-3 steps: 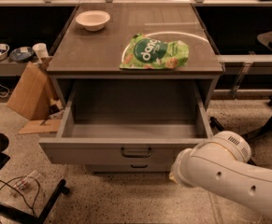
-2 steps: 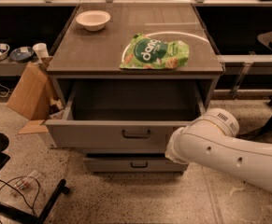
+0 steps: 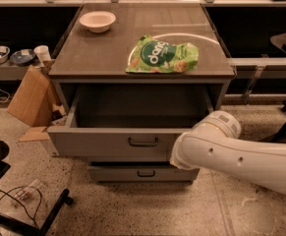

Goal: Close top drawer

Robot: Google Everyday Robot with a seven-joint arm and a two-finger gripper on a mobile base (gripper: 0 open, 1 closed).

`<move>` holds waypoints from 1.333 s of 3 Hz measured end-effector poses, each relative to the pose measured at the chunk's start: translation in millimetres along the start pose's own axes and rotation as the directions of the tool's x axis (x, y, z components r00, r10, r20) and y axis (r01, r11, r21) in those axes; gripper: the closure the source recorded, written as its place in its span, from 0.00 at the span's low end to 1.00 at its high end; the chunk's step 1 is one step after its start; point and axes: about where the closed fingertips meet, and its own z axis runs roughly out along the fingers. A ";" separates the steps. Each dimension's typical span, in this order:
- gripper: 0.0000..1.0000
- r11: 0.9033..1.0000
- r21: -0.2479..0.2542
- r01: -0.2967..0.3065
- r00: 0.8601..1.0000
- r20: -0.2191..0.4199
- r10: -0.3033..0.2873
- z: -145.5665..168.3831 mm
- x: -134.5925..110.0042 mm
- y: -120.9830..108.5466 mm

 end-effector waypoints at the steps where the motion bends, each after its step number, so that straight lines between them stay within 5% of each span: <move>1: 1.00 1.000 0.005 0.021 1.000 0.017 -0.021 29.3 -16.7 -31.8; 2: 1.00 1.000 0.005 0.021 1.000 0.017 -0.021 28.7 -16.4 -30.5; 4: 1.00 0.998 0.041 0.052 0.998 0.027 -0.053 39.3 -38.1 -69.9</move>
Offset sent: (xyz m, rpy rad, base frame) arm 0.1987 0.0320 0.0189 -0.0226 -0.1555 0.1248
